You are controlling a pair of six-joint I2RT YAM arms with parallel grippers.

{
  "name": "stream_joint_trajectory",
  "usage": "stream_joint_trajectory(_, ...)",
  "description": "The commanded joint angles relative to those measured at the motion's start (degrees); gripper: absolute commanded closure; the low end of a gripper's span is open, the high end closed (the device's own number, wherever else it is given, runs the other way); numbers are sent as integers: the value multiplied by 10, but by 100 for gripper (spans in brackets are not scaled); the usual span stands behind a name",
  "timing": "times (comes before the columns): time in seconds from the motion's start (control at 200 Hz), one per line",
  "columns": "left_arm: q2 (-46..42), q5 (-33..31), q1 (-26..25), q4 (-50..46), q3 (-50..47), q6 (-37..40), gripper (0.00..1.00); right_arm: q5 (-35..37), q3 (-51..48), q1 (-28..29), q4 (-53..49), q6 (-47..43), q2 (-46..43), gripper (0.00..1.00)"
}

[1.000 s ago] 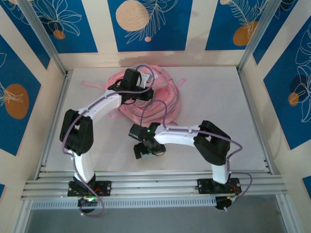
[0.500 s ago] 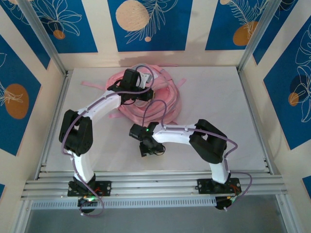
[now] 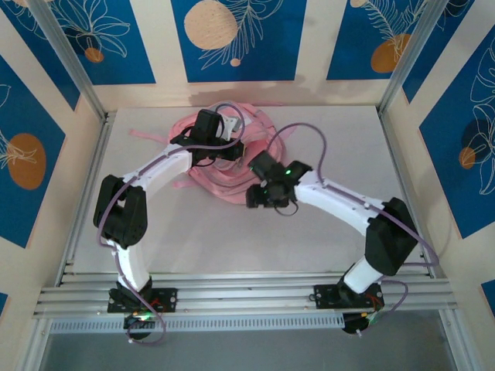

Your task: Pack books, pencil case, and school supplies into a backpack

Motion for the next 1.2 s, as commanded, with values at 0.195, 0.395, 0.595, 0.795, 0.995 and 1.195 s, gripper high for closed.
stream_joint_trajectory(0.195,-39,35,4,8,10,-20,100,-85,138,-123,38,-98,74,34)
stream_joint_trajectory(0.395,-45,53,4,22,9,-40,100,-135,225,-145,69,-69,172,34)
stream_joint_trajectory(0.595,-46,62,4,37,10,-58,100,-168,278,-146,79,-42,236,28)
stream_joint_trajectory(0.795,-41,65,4,36,19,-62,100,-206,241,-158,119,-31,220,1)
stream_joint_trajectory(0.995,-39,72,4,43,17,-69,100,-257,139,-184,214,9,177,20)
stream_joint_trajectory(1.195,-38,82,-3,45,14,-79,100,-328,98,-188,323,66,181,68)
